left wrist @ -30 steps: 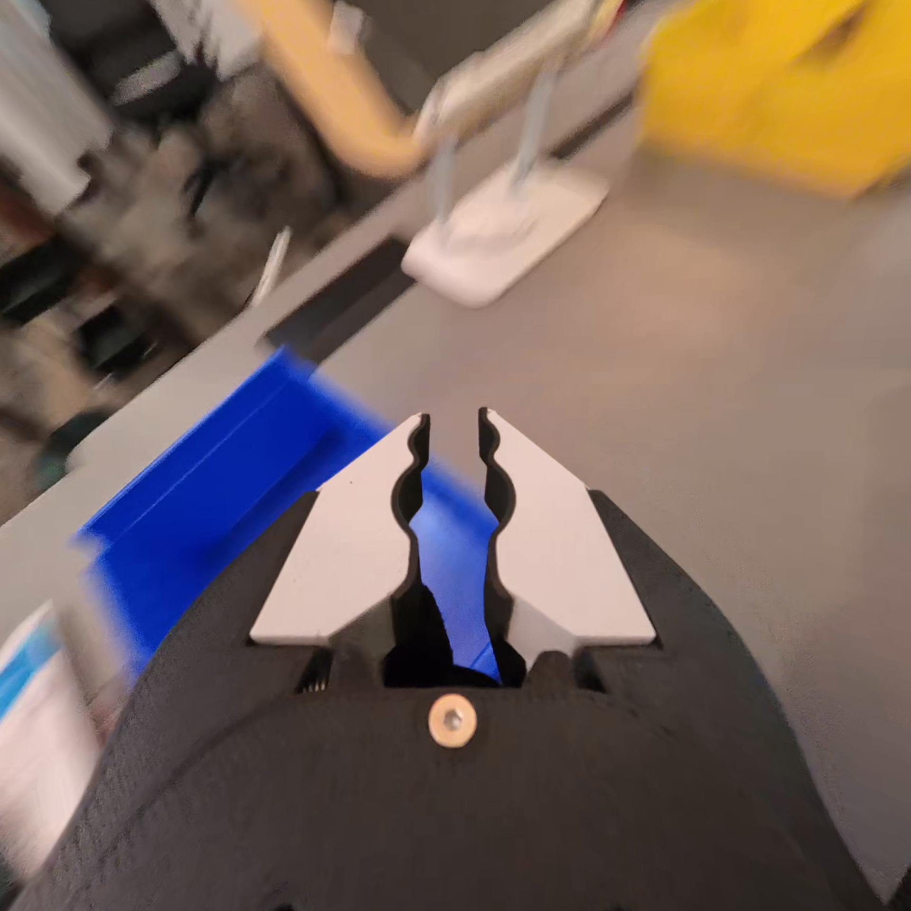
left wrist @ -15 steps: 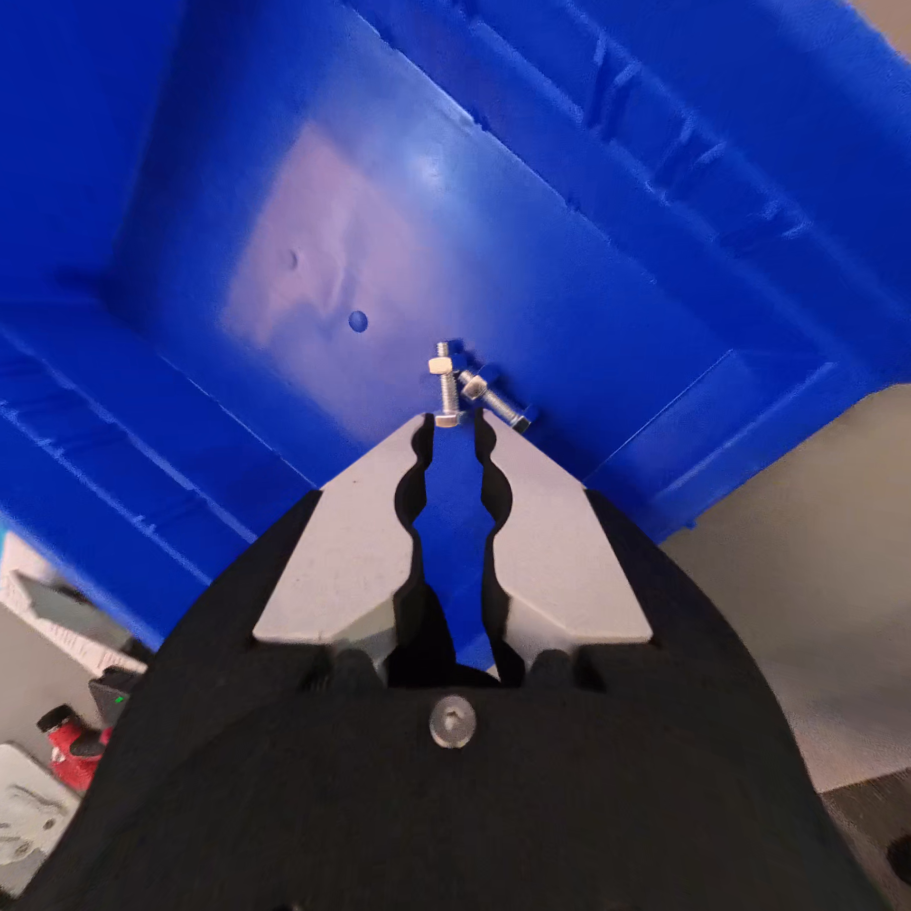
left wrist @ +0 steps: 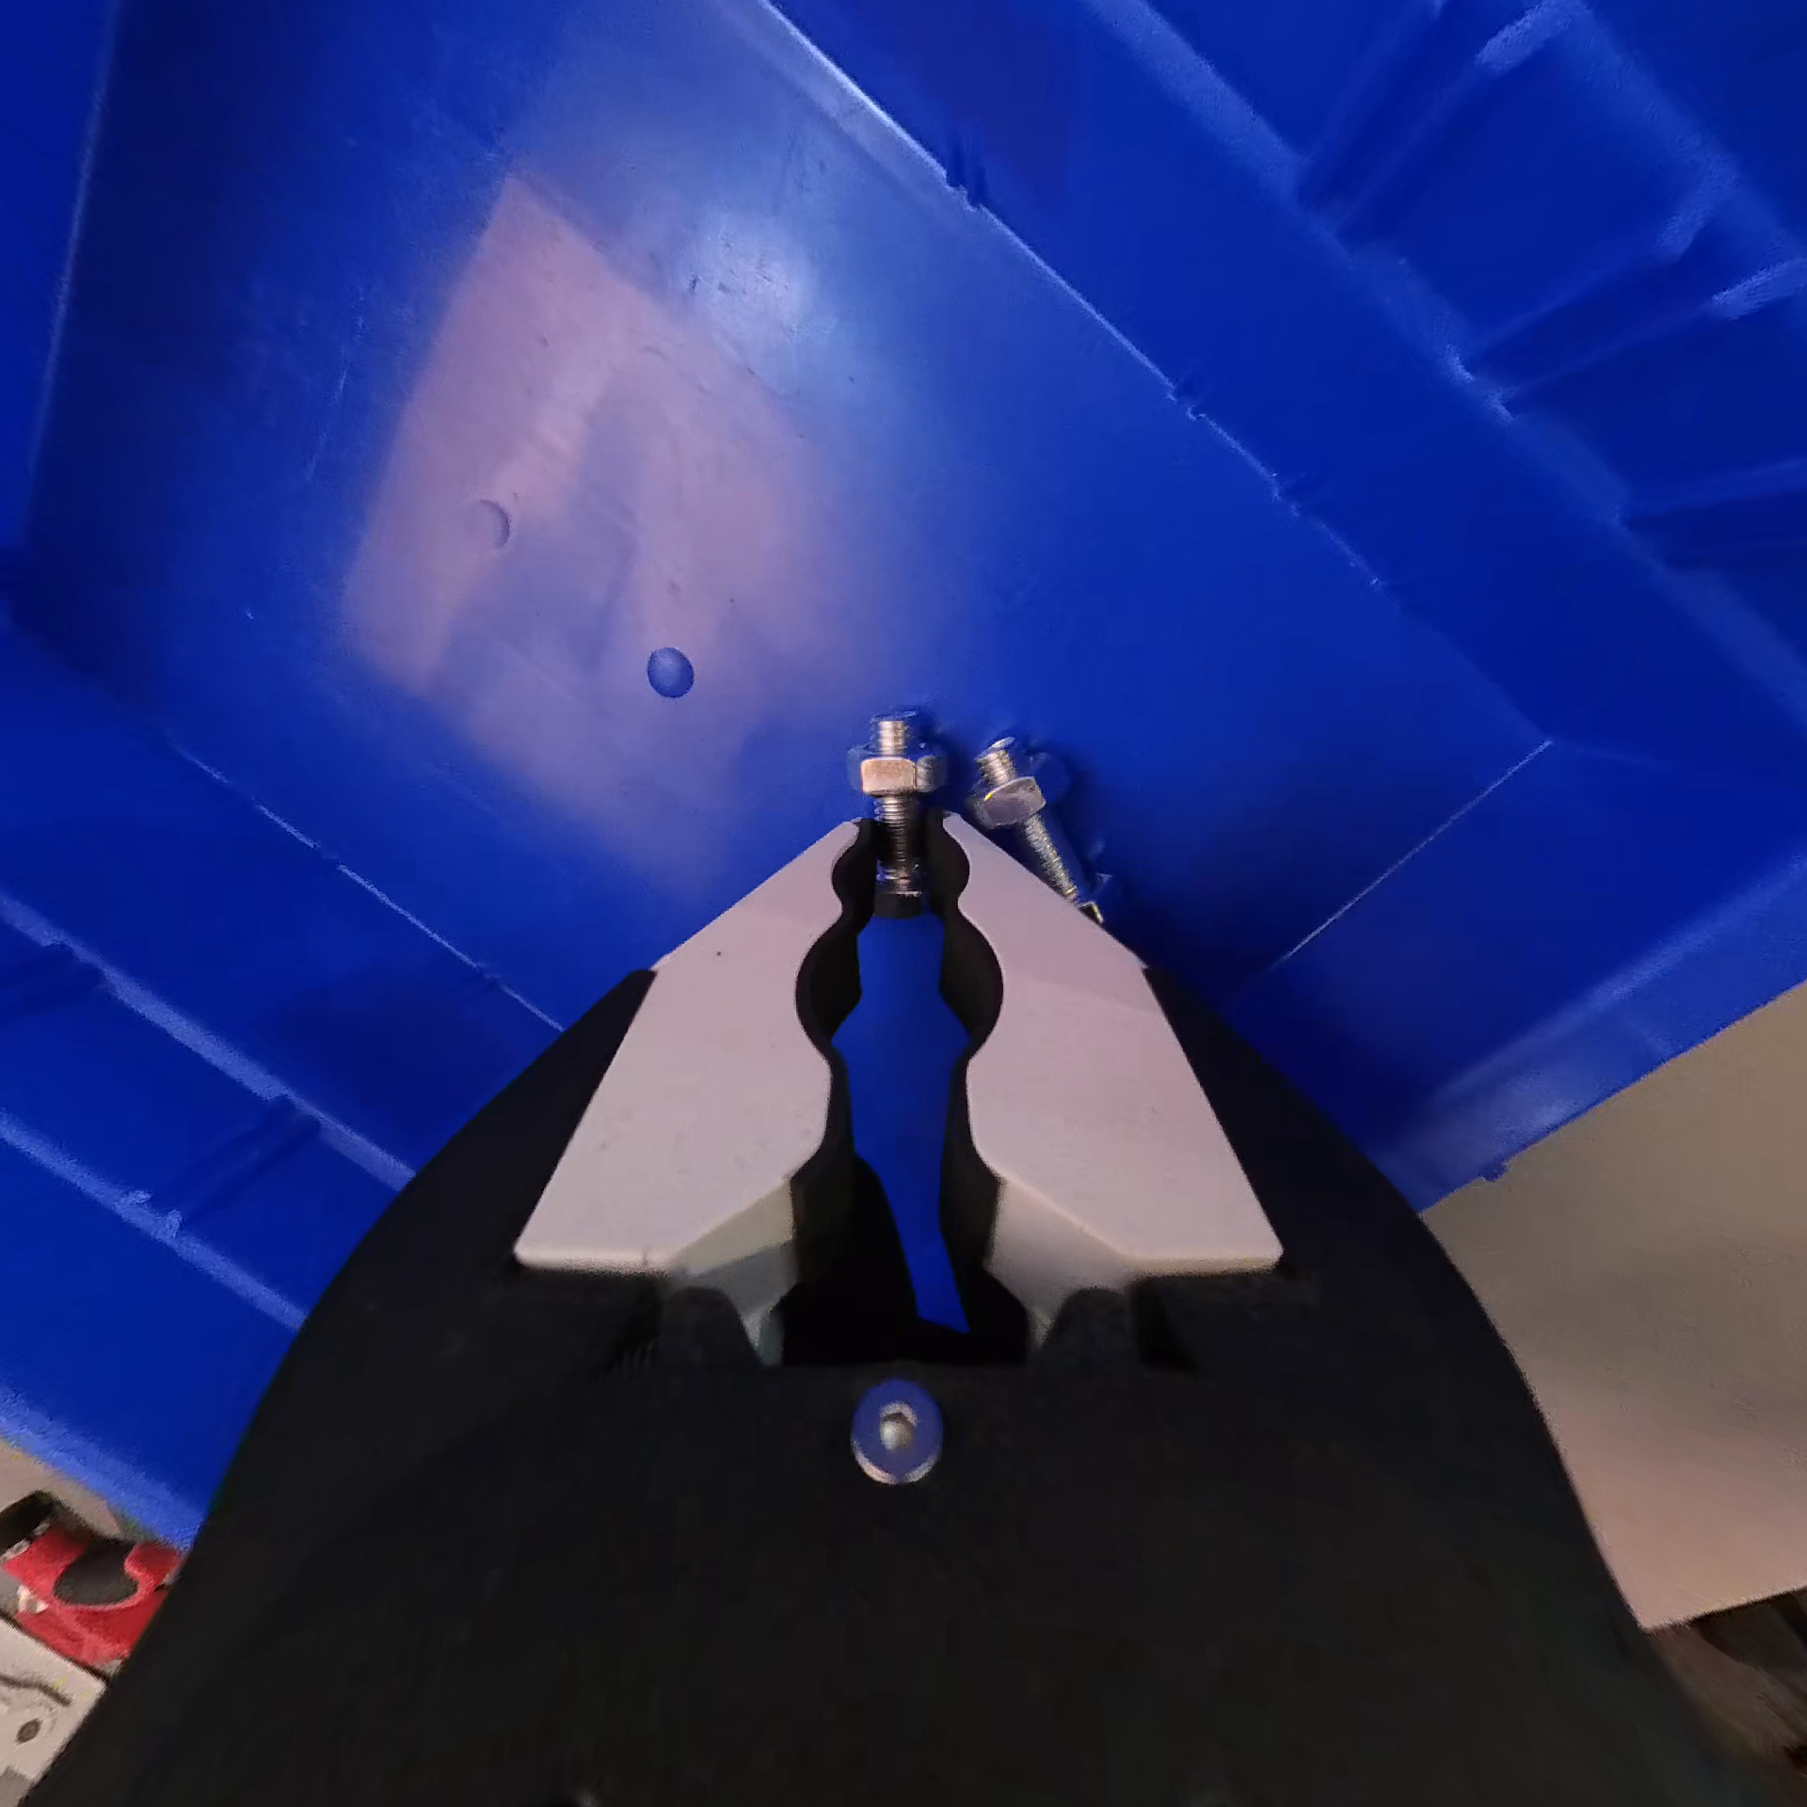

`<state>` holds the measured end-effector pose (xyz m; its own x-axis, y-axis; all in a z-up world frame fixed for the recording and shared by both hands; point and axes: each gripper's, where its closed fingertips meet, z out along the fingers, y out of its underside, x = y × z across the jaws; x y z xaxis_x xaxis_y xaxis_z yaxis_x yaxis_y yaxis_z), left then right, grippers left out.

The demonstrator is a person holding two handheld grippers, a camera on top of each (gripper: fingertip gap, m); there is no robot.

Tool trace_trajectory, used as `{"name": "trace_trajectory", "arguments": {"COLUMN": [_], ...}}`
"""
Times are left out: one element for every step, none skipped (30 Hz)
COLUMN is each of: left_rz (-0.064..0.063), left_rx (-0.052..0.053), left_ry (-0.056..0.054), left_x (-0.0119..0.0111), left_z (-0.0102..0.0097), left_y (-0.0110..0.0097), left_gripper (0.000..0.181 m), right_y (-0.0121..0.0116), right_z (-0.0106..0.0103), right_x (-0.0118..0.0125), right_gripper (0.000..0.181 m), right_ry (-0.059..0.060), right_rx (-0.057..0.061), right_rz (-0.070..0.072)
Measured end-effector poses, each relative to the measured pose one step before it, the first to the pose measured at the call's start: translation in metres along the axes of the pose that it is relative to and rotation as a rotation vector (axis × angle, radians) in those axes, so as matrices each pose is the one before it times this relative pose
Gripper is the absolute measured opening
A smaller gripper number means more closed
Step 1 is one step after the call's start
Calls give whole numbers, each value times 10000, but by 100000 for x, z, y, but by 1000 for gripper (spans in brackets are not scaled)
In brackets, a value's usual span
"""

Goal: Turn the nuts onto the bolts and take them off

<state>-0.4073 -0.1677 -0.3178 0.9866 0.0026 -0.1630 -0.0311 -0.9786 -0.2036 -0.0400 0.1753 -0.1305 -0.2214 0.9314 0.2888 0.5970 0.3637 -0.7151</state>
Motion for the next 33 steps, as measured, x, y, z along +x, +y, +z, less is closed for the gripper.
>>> {"name": "trace_trajectory", "arguments": {"left_rz": [11, -97, -111, -92, -50, -31, 62, 226, 257, 193, 299, 331, 309, 397, 469, 417, 218, 101, 182, 212, 159, 174, 168, 105, 8, 87, 183, 183, 102, -43, -30, 101, 125], "left_rx": [137, 336, 402, 403, 452, 463, 386, 480, 692, 749, 753, 723, 701, 614, 537, 509, 409, 350, 354, 210, 116, 92, 32, 59, 132, 94, -32, -92, 51, 196, -13, -64, 11], "left_ry": [-230, -204, -191, -308, -425, -361, -299, -360, -312, -96, -119, -300, -166, 18, -247, -151, 307, 198, 130, 169, 79, -22, -38, -4, 38, 35, -105, -65, -83, -128, 55, 21, -102], "left_x": [-261, -184, -116, -226, -291, -51, 249, 391, 635, 1062, 1157, 968, 1178, 1452, 1025, 1058, 1591, 1362, 1247, 1221, 983, 700, 508, 444, 424, 357, 90, 79, 8, -139, 104, 128, -4], "left_z": [-156, -459, -691, -894, -1069, -1185, -1241, -1282, -1282, -1165, -982, -790, -620, -412, -294, -219, -57, 97, 144, 245, 317, 269, 188, 112, 67, 57, 39, 46, -17, -121, 33, 81, 20], "left_y": [-254, -431, -556, -641, -838, -1023, -1153, -1551, -2106, -2368, -2480, -2529, -2543, -2393, -2210, -2083, -1865, -1665, -1494, -1119, -808, -585, -352, -314, -371, -285, -103, -30, -224, -382, -42, 53, -31], "left_gripper": [8, 8, 8, 8, 8, 8, 8, 8, 8, 8, 8, 8, 8, 8, 8, 7, 7, 8, 8, 7, 7, 7, 7, 7, 7, 7, 7, 7, 7, 8, 7, 7, 7], "right_y": [-158, -252, -352, -505, -668, -773, -768, -789, -856, -864, -785, -637, -550, -514, -541, -537, -411, -212, -142, -106, 75, 264, 314, 322, 349, 208, 73, 61, 172, 258, 55, 5, 74], "right_z": [-1, -1, 4, 9, 19, 42, 112, 171, 243, 355, 453, 527, 554, 543, 492, 436, 442, 464, 465, 429, 463, 467, 416, 350, 303, 210, 137, 87, 103, 125, 67, 35, 44], "right_x": [-143, -196, -251, -355, -434, -544, -725, -826, -852, -993, -1057, -925, -735, -718, -705, -546, -394, -386, -341, -209, -104, -92, 55, 165, 73, -4, 48, 115, 157, 88, -23, -24, -2], "right_gripper": [32, 32, 32, 31, 31, 32, 32, 32, 32, 32, 32, 33, 33, 33, 33, 32, 31, 32, 31, 30, 30, 30, 30, 30, 30, 30, 31, 30, 27, 24, 21, 18, 18], "right_ry": [-22, -41, -61, -105, -126, -158, -225, -230, -226, -299, -366, -323, -241, -254, -274, -200, -136, -150, -123, -34, 24, 22, 101, 150, 76, 5, 31, 64, 72, 6, -80, -98, -79], "right_rx": [71, 107, 136, 190, 261, 287, 250, 243, 279, 304, 296, 256, 238, 239, 281, 313, 265, 170, 138, 127, 26, -85, -100, -98, -122, -27, 58, 64, -18, -82, 46, 71, 30], "right_rz": [-6, -4, 21, 45, 53, 69, 81, 79, 106, 148, 181, 217, 250, 280, 305, 331, 320, 265, 214, 176, 123, 63, 31, 16, 18, 54, 108, 94, 33, 7, 73, 104, 76]}}
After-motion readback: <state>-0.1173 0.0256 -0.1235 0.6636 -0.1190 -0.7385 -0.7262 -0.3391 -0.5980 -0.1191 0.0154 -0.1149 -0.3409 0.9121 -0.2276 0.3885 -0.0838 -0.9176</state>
